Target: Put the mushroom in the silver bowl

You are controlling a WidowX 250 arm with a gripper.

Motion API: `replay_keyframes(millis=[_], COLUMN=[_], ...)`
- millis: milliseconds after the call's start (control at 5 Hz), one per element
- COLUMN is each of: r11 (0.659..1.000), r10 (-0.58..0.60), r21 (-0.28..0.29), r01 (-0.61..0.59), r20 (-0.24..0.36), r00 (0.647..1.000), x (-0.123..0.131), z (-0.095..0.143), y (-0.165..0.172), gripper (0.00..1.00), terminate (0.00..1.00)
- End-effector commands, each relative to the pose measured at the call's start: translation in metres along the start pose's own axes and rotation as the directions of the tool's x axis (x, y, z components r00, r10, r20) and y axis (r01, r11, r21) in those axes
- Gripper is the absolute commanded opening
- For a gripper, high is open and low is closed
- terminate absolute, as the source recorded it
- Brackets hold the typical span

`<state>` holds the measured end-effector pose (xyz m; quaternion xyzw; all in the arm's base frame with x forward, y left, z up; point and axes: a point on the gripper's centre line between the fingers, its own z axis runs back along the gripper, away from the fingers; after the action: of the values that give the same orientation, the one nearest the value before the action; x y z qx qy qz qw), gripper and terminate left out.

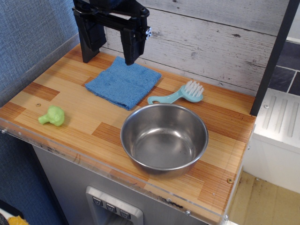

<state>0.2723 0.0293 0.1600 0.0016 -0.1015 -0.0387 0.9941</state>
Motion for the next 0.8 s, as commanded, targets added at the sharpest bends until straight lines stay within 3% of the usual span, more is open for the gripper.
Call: replay_keyframes(millis=[0, 600], r11=[1.0, 0.993], r10=[0.0, 0.083], r21=[0.0, 0.084], r01=[0.0, -0.081], r20=[0.0, -0.025], r00=[1.0, 0.996], x=[0.0, -0.024], z=[0.0, -0.001], y=[0.0, 0.047], gripper=[1.0, 1.0], terminate=[0.0, 0.0])
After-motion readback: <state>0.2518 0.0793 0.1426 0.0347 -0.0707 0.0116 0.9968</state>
